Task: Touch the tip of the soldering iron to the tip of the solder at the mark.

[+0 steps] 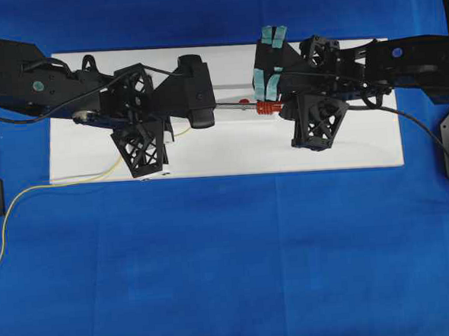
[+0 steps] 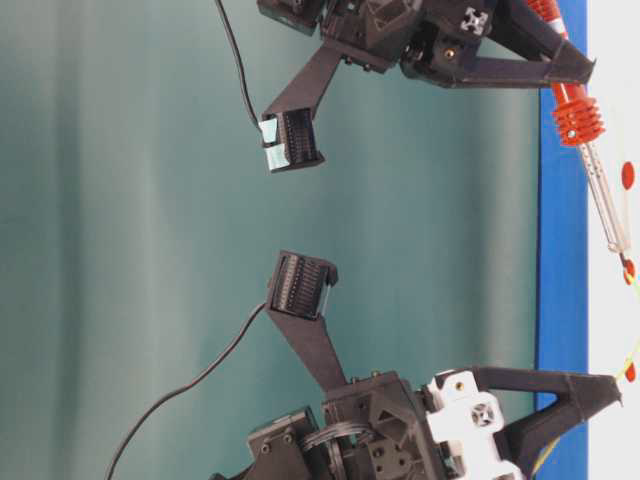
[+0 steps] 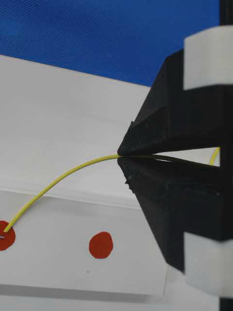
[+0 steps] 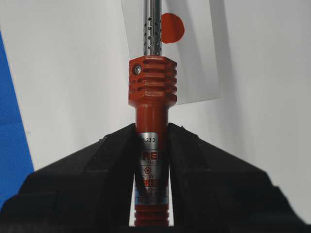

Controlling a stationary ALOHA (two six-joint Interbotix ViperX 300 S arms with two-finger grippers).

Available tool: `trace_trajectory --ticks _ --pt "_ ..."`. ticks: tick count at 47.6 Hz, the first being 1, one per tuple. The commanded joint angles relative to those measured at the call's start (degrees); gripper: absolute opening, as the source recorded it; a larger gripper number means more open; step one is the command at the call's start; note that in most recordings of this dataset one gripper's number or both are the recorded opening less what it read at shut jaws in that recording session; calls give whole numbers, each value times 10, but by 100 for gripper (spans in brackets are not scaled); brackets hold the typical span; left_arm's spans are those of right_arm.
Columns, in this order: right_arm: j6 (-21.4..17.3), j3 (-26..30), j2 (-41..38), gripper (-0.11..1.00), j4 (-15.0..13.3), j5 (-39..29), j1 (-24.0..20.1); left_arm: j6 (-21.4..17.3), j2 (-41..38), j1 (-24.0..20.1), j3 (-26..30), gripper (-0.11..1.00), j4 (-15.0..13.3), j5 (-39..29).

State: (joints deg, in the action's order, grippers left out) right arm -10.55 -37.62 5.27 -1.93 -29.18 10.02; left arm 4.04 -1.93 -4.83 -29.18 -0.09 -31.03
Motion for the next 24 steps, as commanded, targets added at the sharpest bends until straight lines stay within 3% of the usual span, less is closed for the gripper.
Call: trace_trajectory --ticks 1,24 --pt "0 14 5 6 -1 3 -1 0 6 0 15 2 0 3" --pt "0 13 5 6 -1 3 -1 0 4 0 18 2 0 -2"
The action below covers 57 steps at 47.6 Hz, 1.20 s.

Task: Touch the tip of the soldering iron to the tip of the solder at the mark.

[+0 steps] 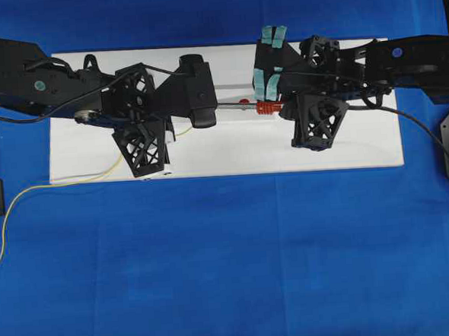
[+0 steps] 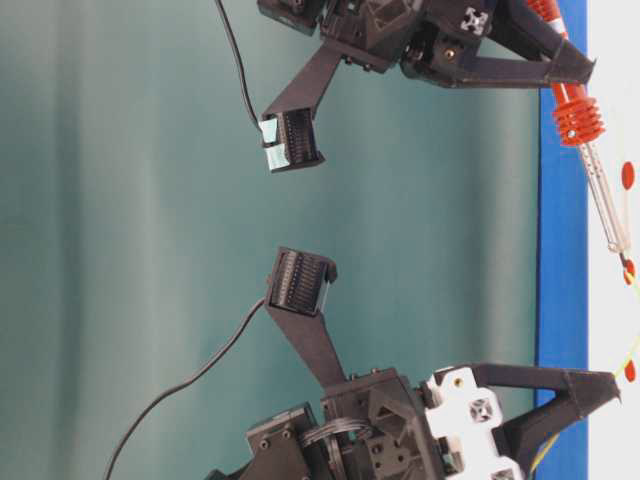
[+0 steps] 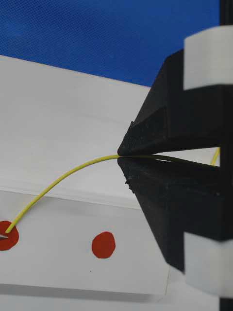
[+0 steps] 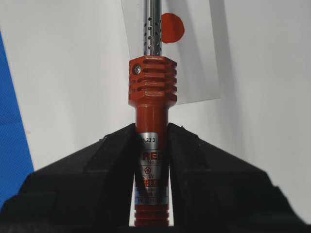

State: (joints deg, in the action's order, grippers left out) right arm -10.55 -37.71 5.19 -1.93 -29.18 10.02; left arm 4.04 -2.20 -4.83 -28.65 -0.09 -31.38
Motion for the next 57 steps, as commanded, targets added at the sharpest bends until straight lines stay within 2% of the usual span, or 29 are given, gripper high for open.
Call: trace_trajectory --ticks 1,20,37,48,57 --pt "0 15 6 6 -1 3 -1 0 7 0 13 2 0 2" --pt "-1 14 6 6 -1 4 -1 -2 13 0 13 2 0 -2" --pt "-1 15 6 6 -2 4 -1 3 80 0 0 2 -1 -45" --pt "-1 15 6 6 -1 4 -1 5 127 0 -37 2 0 -39" --pt "-1 14 8 6 -1 4 -1 15 127 0 -39 2 0 -31"
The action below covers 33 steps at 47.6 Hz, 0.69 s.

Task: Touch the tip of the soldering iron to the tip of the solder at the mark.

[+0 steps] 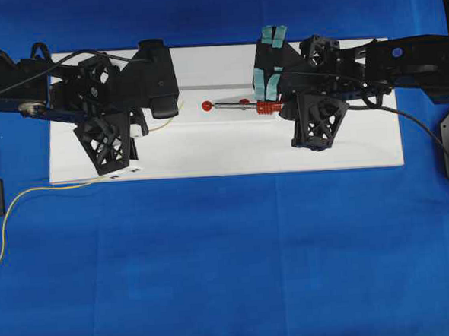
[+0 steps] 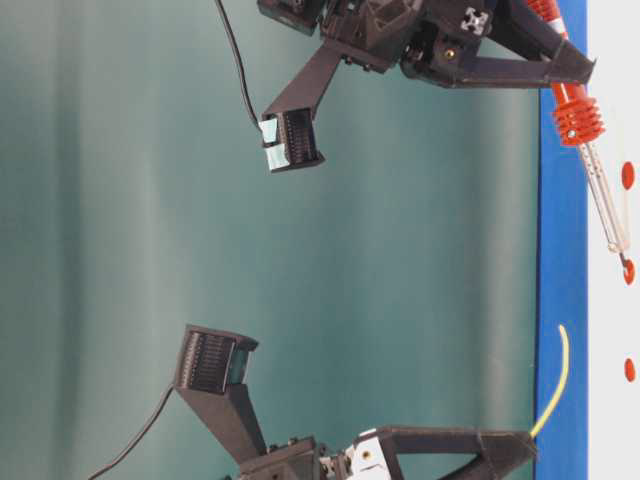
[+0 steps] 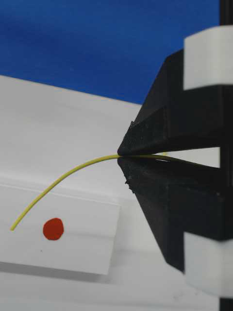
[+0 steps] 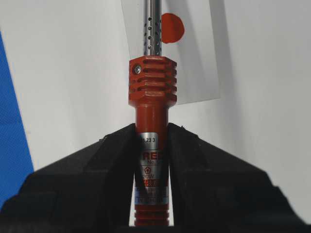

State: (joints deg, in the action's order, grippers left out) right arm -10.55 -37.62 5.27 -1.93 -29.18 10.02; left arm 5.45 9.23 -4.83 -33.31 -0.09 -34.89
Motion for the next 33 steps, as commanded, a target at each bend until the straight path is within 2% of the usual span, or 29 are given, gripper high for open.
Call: trace_trajectory --ticks 1,9,26,33 --pt "-1 12 9 6 -1 4 -1 2 12 0 8 2 0 4" --pt "-1 -4 48 6 -3 2 -1 4 11 0 11 2 0 8" --pt "-5 -89 164 6 -12 -4 2 4 4 0 18 2 0 13" --pt "-5 -106 190 6 -14 -24 4 2 -9 0 36 2 0 14"
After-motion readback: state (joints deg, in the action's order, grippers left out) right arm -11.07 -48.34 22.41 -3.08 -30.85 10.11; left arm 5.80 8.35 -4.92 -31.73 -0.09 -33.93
